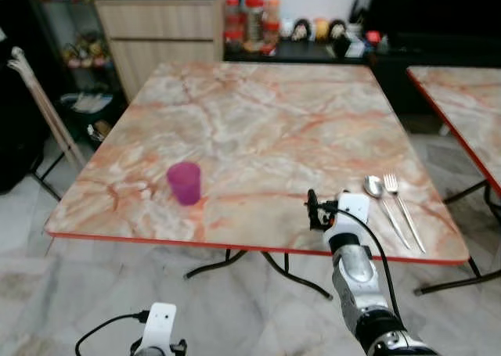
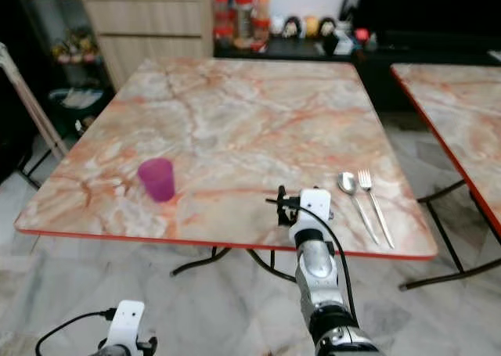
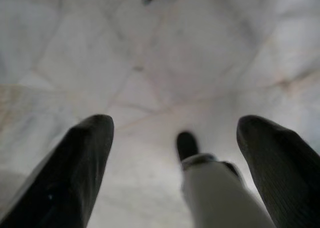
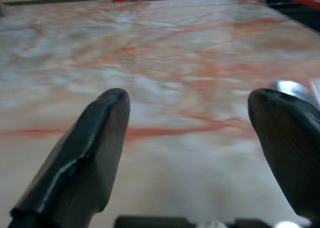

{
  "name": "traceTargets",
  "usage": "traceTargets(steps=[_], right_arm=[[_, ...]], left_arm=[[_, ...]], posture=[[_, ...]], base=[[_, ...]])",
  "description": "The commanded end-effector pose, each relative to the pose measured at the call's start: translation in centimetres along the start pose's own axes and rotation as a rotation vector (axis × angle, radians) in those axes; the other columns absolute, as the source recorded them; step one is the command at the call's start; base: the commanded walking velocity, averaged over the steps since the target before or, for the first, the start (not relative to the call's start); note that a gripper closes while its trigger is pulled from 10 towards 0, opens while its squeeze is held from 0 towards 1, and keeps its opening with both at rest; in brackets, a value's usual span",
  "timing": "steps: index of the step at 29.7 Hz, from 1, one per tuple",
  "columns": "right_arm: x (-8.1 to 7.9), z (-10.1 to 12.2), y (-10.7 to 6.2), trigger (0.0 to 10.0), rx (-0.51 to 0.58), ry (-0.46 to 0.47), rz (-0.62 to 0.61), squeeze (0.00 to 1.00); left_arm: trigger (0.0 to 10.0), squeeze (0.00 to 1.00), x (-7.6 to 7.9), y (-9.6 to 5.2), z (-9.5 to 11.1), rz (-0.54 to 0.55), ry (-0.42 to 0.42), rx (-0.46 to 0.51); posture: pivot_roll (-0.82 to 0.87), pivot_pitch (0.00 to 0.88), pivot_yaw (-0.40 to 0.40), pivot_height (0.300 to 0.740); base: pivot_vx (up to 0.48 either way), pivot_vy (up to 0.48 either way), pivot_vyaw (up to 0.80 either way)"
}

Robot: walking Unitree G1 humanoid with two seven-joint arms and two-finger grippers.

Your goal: Setting the table

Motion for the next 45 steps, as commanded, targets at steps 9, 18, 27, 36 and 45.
traceTargets(steps=[9, 18, 27, 36, 45], right_arm=[[-0.46, 0.71, 0.37, 10.0, 0.02, 0.015, 0.001, 0.0], [-0.54, 0.65, 0.35, 10.0, 0.018, 0.015, 0.002, 0.0], [-0.75, 0.4, 0.19, 10.0, 0.013, 0.014, 0.01, 0.0], [-0.76, 0.2, 0.09, 10.0, 0.008, 0.012, 0.012, 0.0], [-0.89, 0.14, 0.05, 10.0, 0.007, 0.012, 0.018, 0.0]], left_arm=[[10.0, 0.0, -0.34, -0.05, -0.41, 0.011, -0.012, -0.011], [10.0, 0.0, -0.39, -0.08, -0.57, 0.012, -0.011, -0.014], [10.0, 0.0, -0.45, -0.11, -0.82, 0.01, -0.01, -0.021], [10.0, 0.0, -0.58, -0.12, -0.7, 0.013, -0.008, -0.011], [10.0, 0.0, -0.58, -0.14, -0.91, 0.012, 0.03, -0.02]], posture=[[-0.03, 0.0, -0.008, 0.74], [-0.03, 0.0, -0.009, 0.74], [-0.03, 0.0, -0.003, 0.74], [-0.03, 0.0, -0.005, 0.74], [-0.04, 0.0, -0.004, 0.74]], base=[[0.318, 0.0, 0.0], [0.322, 0.0, 0.0], [0.067, 0.0, 0.0], [0.0, 0.0, 0.0], [0.0, 0.0, 0.0]])
Point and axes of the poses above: a point about 5 cm out from each wrist's last joint towards the gripper, its own y axis pointing out of the wrist towards the gripper, its own z axis along the axis of the wrist's last joint, x = y × z, the point moved 6 cm from there along y, pointing out of the wrist towards the gripper, and after that the axes turned 6 degrees about -y, right-handed, at the moved point
